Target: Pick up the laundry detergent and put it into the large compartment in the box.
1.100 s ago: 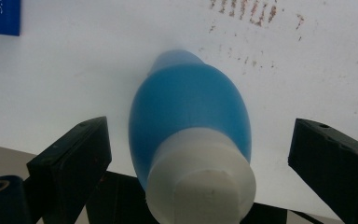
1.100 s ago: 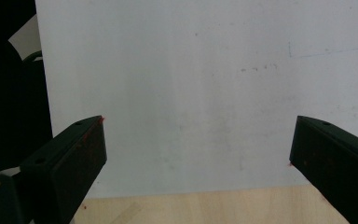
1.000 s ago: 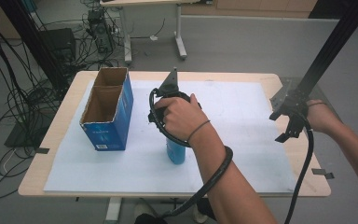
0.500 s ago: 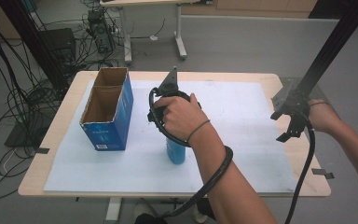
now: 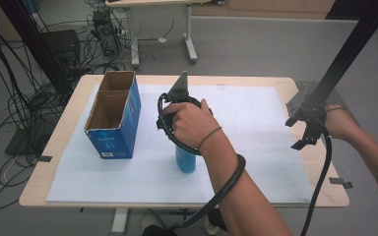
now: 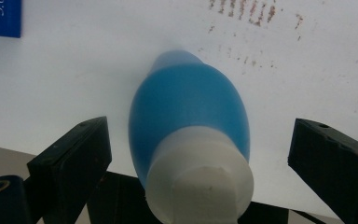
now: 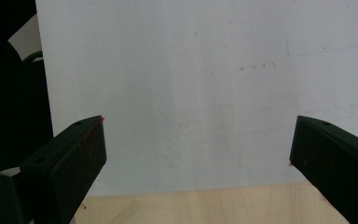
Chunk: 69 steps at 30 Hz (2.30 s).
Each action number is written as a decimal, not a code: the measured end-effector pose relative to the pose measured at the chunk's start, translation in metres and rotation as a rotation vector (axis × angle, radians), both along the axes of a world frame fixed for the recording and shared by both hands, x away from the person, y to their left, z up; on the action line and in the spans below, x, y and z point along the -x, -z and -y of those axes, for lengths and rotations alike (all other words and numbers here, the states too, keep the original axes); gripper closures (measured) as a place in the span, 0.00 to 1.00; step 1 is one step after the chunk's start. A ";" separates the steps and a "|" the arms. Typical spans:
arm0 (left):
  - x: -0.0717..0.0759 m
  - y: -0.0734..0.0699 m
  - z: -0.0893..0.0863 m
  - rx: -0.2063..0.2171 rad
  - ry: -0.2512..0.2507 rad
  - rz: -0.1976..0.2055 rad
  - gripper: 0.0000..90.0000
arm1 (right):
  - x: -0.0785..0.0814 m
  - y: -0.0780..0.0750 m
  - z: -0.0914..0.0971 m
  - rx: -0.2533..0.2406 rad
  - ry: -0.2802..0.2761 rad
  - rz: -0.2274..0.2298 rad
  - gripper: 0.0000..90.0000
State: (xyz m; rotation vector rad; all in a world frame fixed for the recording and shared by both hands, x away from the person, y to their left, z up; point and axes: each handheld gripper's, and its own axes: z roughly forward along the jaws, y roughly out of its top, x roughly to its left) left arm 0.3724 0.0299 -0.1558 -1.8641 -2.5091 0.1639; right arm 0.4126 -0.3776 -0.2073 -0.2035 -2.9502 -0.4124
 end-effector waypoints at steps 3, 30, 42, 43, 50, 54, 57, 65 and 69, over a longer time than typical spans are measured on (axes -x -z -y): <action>0.001 0.000 -0.001 0.008 0.001 0.004 0.07 | 0.000 0.000 0.000 0.002 0.002 -0.001 0.04; 0.003 0.001 -0.001 0.000 -0.001 -0.002 0.07 | 0.000 0.004 -0.005 0.001 -0.007 -0.008 0.04; 0.005 0.001 0.002 -0.018 -0.012 0.007 0.07 | 0.001 0.007 -0.002 -0.006 -0.003 -0.011 0.04; 0.006 0.001 0.002 -0.017 -0.011 0.010 0.07 | 0.001 0.007 -0.002 -0.005 -0.002 -0.011 0.04; 0.008 0.001 0.002 -0.023 -0.021 0.017 0.05 | 0.002 0.007 0.000 -0.012 -0.002 -0.008 0.04; 0.009 0.002 0.004 -0.033 -0.022 0.014 0.05 | 0.002 0.007 0.000 -0.017 -0.005 -0.008 0.04; 0.010 0.002 0.004 -0.031 -0.025 0.020 0.06 | 0.003 0.006 -0.001 -0.017 -0.007 -0.009 0.04; 0.009 0.008 0.002 -0.029 -0.024 0.010 0.07 | 0.006 0.006 -0.002 -0.022 -0.010 -0.006 0.04; 0.008 0.011 0.001 -0.026 -0.032 0.005 0.08 | 0.005 0.007 -0.002 -0.025 -0.017 -0.006 0.04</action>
